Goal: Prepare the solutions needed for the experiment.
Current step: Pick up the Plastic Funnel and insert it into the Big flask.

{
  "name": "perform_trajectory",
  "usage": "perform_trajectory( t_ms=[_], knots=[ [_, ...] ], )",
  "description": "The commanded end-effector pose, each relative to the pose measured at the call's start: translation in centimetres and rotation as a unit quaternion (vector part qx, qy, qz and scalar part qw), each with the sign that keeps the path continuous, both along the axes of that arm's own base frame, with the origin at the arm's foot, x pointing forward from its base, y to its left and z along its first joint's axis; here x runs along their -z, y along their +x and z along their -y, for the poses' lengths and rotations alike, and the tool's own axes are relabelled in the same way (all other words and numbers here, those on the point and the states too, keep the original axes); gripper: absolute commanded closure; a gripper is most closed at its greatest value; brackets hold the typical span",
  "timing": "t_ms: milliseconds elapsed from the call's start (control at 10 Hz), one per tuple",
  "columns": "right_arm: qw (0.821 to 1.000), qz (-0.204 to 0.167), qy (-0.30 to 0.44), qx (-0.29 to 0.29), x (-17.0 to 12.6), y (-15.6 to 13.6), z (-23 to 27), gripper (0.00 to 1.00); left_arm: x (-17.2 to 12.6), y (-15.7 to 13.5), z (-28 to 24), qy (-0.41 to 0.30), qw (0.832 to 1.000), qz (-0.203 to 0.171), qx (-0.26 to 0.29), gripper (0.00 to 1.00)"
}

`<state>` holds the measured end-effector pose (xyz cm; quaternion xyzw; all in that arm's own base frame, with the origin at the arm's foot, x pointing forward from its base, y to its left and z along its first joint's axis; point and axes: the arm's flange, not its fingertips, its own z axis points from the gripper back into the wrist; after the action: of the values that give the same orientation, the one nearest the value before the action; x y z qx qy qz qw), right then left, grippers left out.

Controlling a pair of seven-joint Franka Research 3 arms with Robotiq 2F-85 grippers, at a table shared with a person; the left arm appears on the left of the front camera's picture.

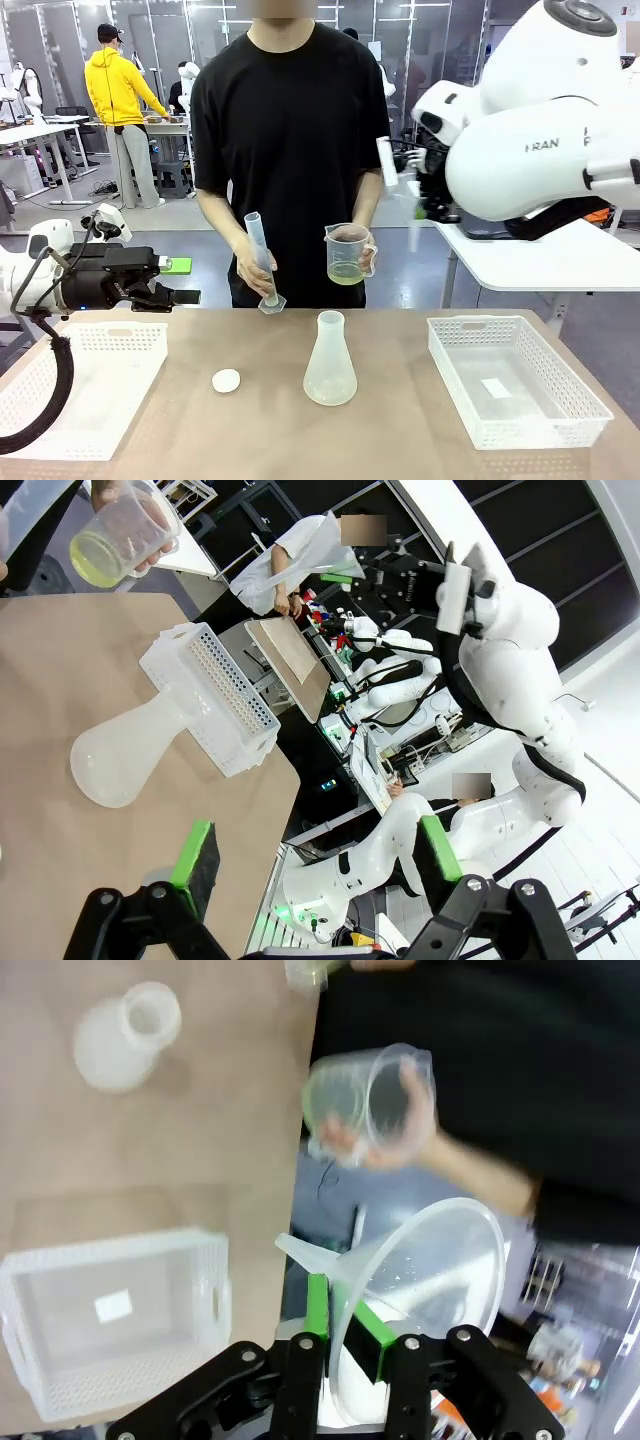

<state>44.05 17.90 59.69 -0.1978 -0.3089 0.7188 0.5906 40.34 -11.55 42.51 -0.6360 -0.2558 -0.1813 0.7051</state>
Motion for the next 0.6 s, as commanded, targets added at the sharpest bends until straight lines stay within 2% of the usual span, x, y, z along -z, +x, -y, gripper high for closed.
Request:
perform_trajectory(
  t_ms=[0,100,200,500],
  knots=[
    [0.997,0.002,0.018,-0.081,-0.3,-0.5,-1.1,0.93,-0.2,0.0,0.1,-0.012,1.0,-0.003,0.001,0.0],
    [0.993,0.008,0.015,-0.117,-0.5,-1.0,-2.6,0.93,-0.2,0.0,0.1,-0.012,1.0,-0.003,0.001,0.0],
    [0.988,-0.003,0.023,-0.152,-0.4,-1.3,-4.2,0.93,-0.2,0.0,0.1,-0.012,1.0,-0.003,0.001,0.0],
    [0.977,-0.018,0.025,-0.213,0.2,-2.6,-7.0,0.93,-0.2,0.0,0.1,-0.012,1.0,-0.003,0.001,0.0]
  ],
)
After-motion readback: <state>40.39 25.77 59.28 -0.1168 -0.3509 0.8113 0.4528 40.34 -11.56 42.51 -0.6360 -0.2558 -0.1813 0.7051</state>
